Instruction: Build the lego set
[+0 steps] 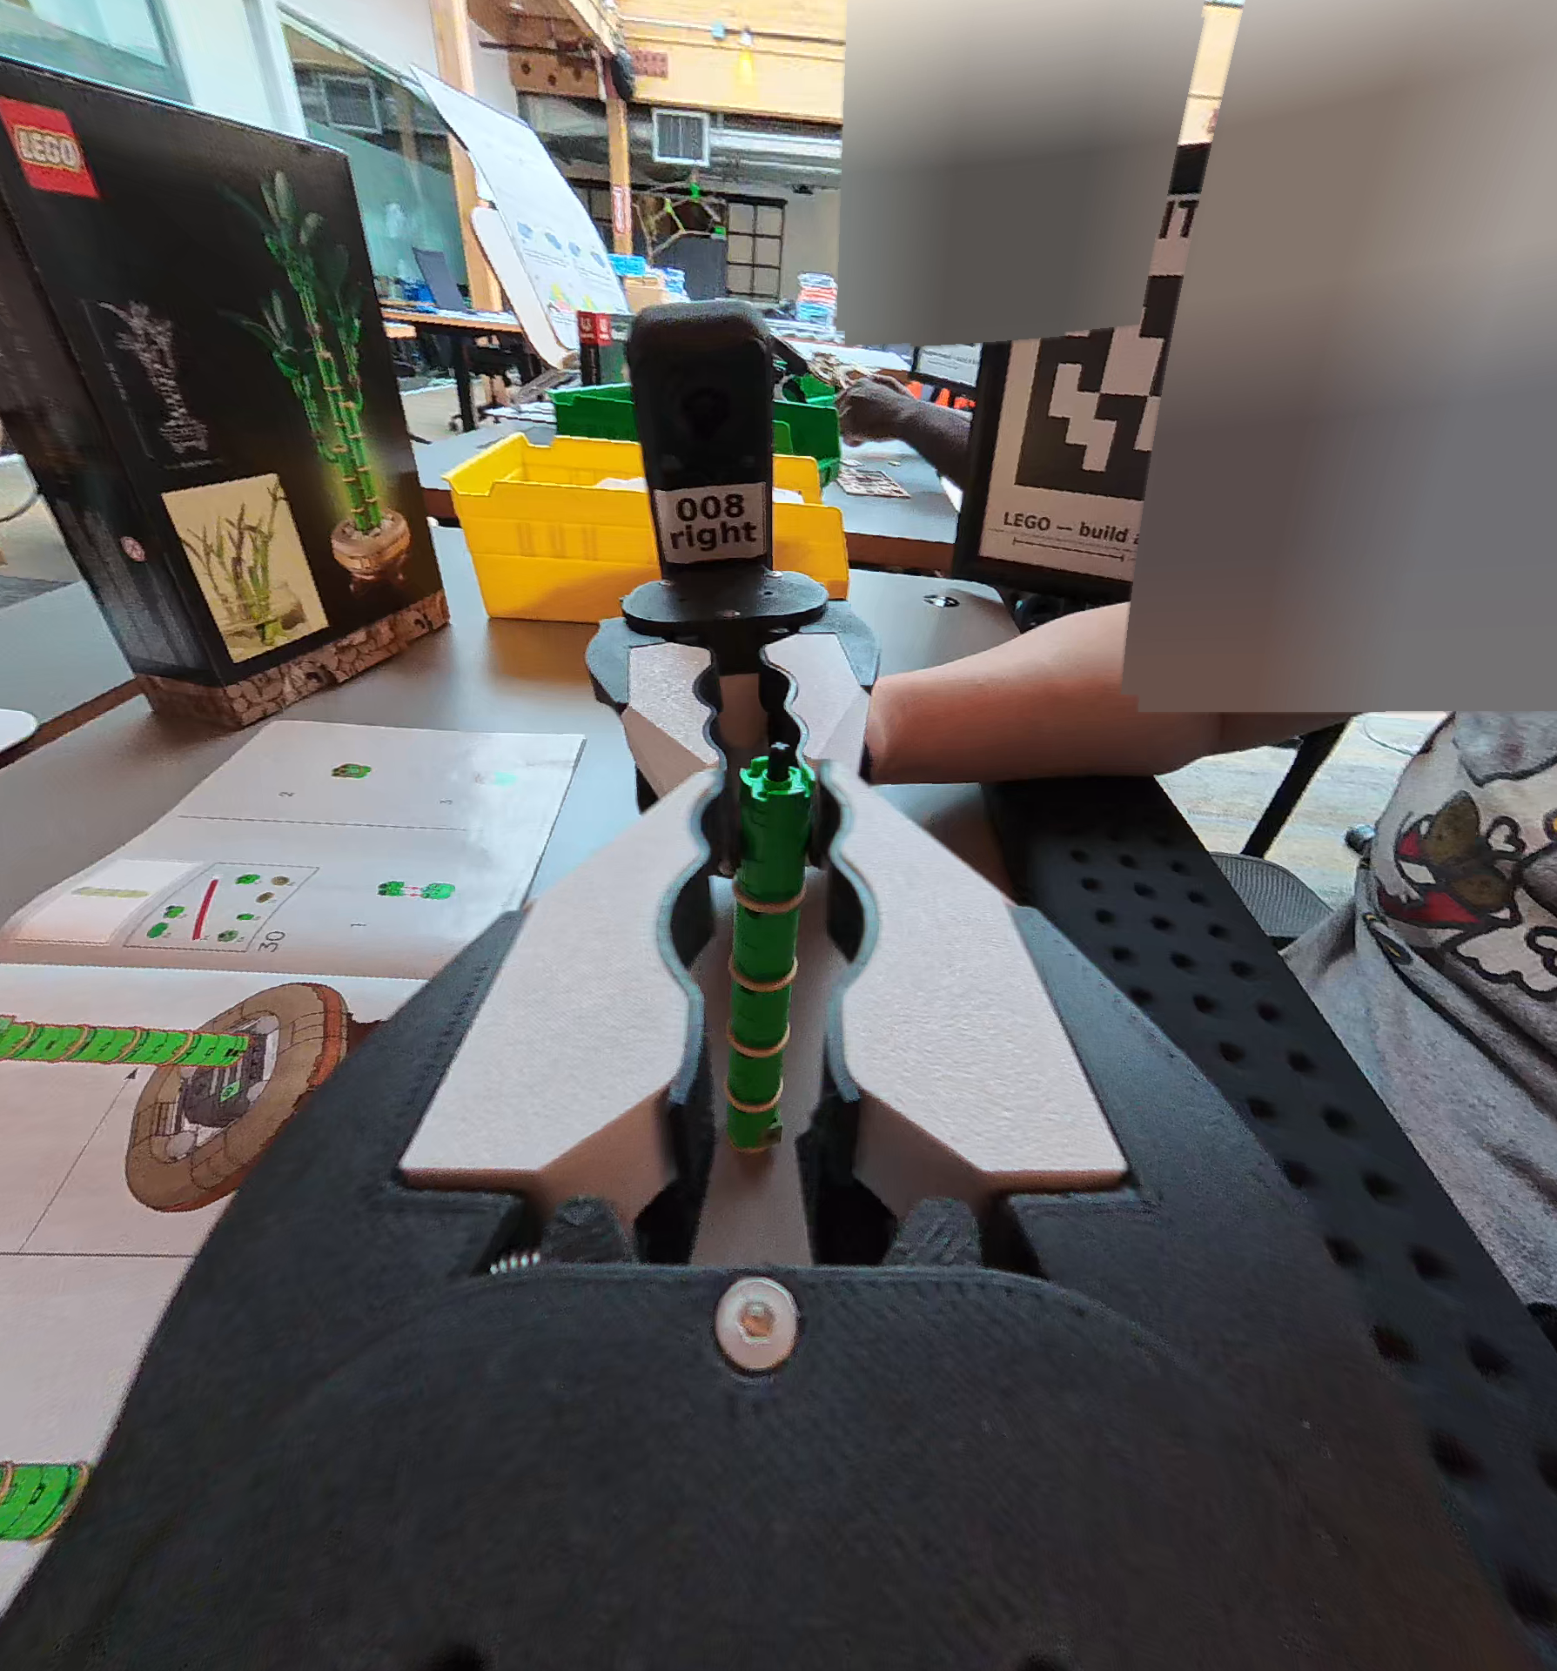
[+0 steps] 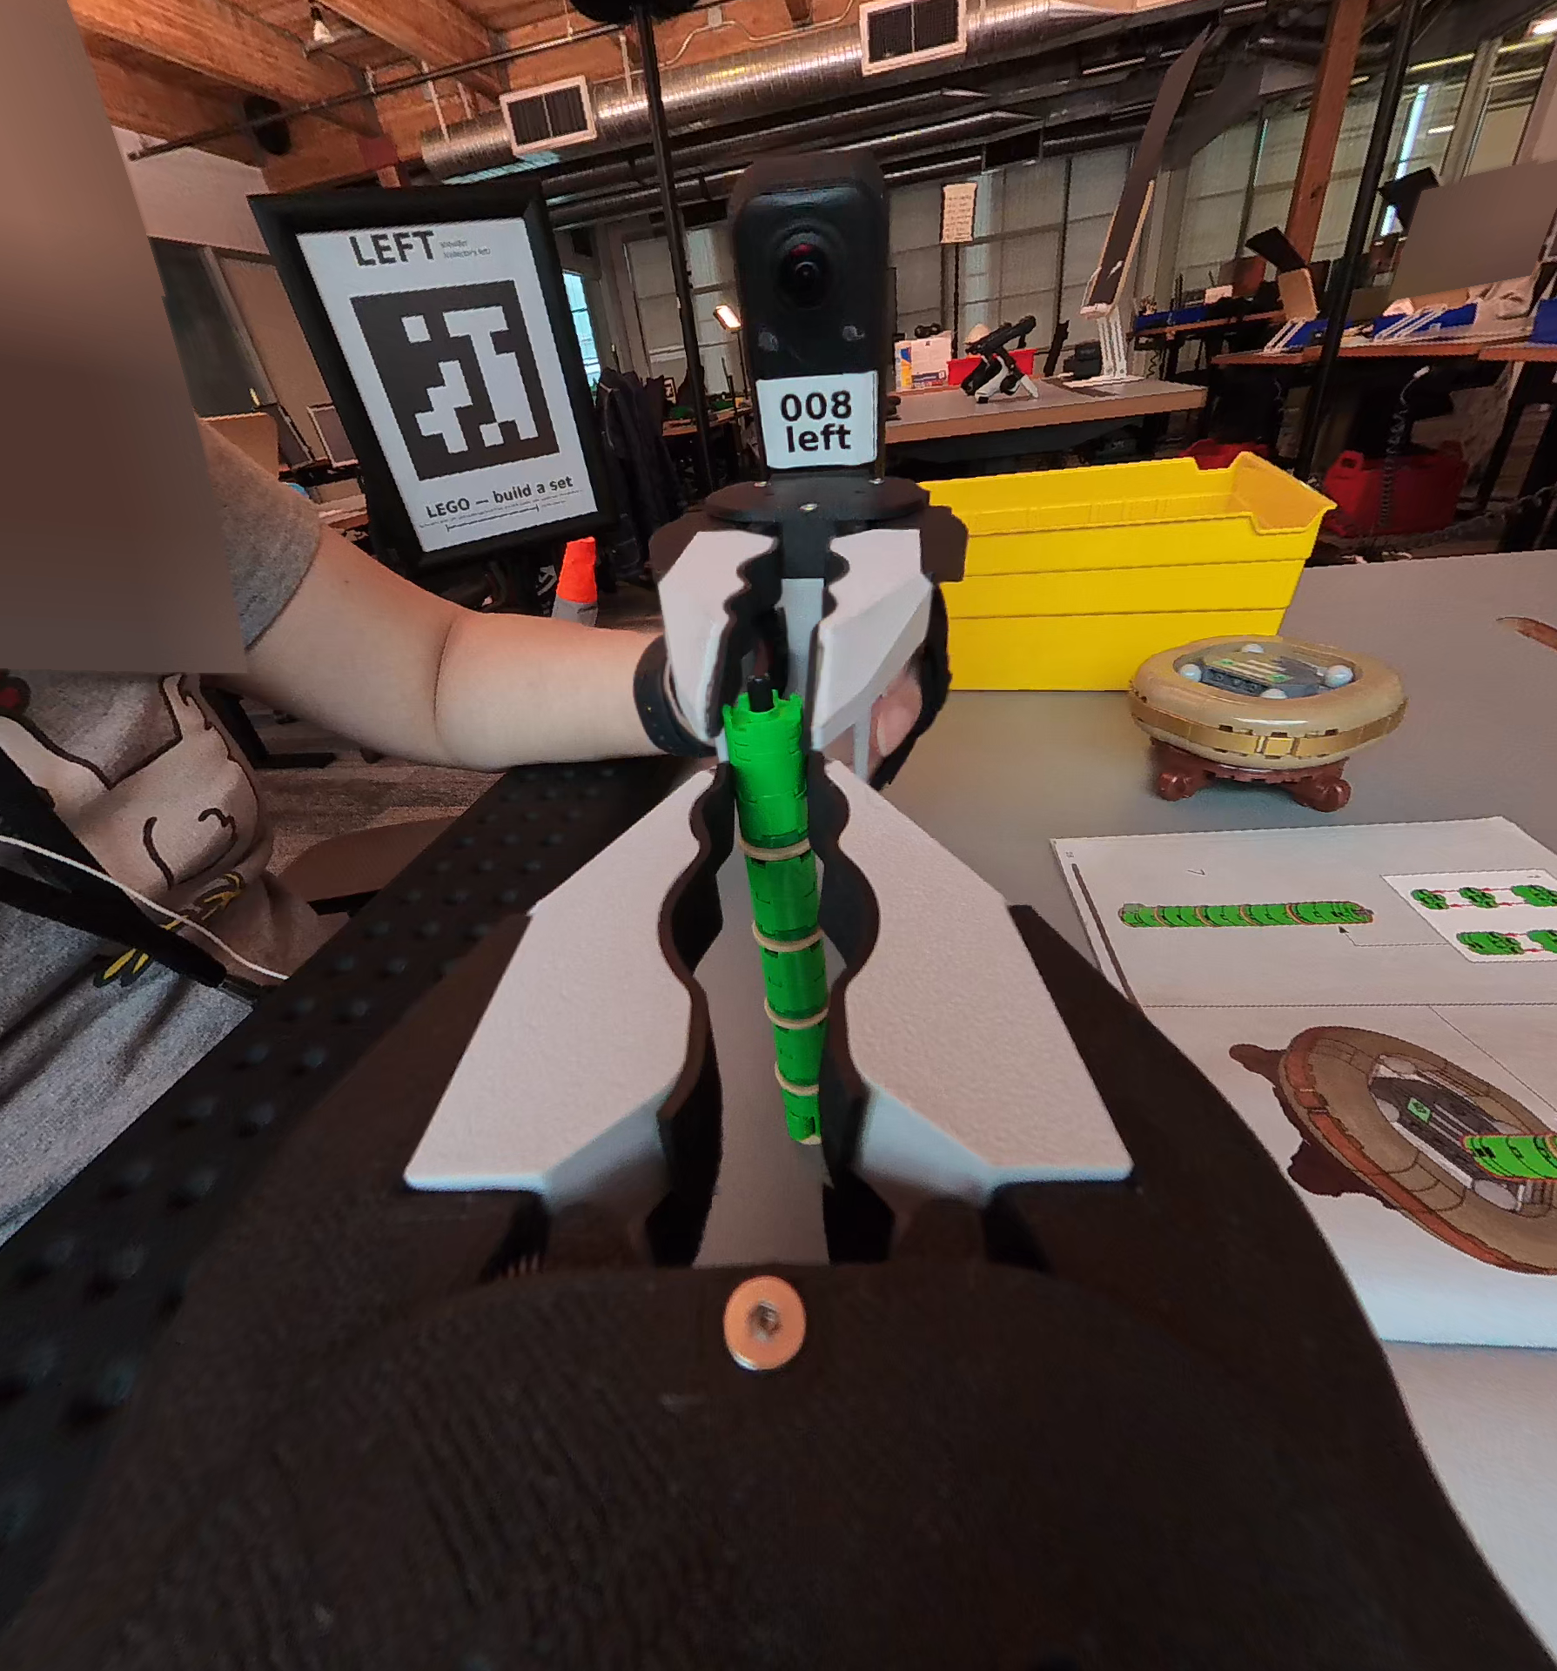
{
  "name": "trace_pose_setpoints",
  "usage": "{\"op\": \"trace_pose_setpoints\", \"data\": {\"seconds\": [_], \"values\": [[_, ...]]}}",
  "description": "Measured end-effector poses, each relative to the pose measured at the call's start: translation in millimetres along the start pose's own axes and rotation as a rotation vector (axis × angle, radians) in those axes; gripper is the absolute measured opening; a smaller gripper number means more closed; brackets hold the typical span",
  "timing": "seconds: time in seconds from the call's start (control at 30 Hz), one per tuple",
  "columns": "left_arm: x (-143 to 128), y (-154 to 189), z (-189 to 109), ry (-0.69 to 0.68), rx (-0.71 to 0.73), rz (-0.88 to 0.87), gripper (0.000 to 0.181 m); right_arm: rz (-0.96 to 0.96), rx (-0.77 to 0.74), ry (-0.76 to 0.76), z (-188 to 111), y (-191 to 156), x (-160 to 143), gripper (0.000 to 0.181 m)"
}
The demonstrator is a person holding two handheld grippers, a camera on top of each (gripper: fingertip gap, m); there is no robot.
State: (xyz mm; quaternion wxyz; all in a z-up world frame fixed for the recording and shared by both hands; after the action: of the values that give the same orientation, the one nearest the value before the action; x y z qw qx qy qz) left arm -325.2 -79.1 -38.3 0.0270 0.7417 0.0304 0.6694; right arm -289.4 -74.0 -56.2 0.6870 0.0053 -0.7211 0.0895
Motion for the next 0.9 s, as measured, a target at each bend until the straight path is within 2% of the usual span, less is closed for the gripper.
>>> {"op": "trace_pose_setpoints", "data": {"seconds": [0.9], "values": [[-2.8,2.6,-0.1,-0.030,-0.008,0.032,0.015,0.010,0.017,-0.014,2.0,-2.4,-2.8,0.017]]}}
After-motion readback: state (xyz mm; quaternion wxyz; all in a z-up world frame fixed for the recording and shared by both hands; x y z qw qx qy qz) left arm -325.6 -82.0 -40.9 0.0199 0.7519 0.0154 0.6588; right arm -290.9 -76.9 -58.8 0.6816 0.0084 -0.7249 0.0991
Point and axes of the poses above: each gripper's, where its closed fingertips meet, z out along the fingers, x out of its top, y = z × x across the jaws, the point moved 3 cm from there along -z, back along the fingers, and after that the axes turned 3 degrees about -y, right-handed, at the moved point
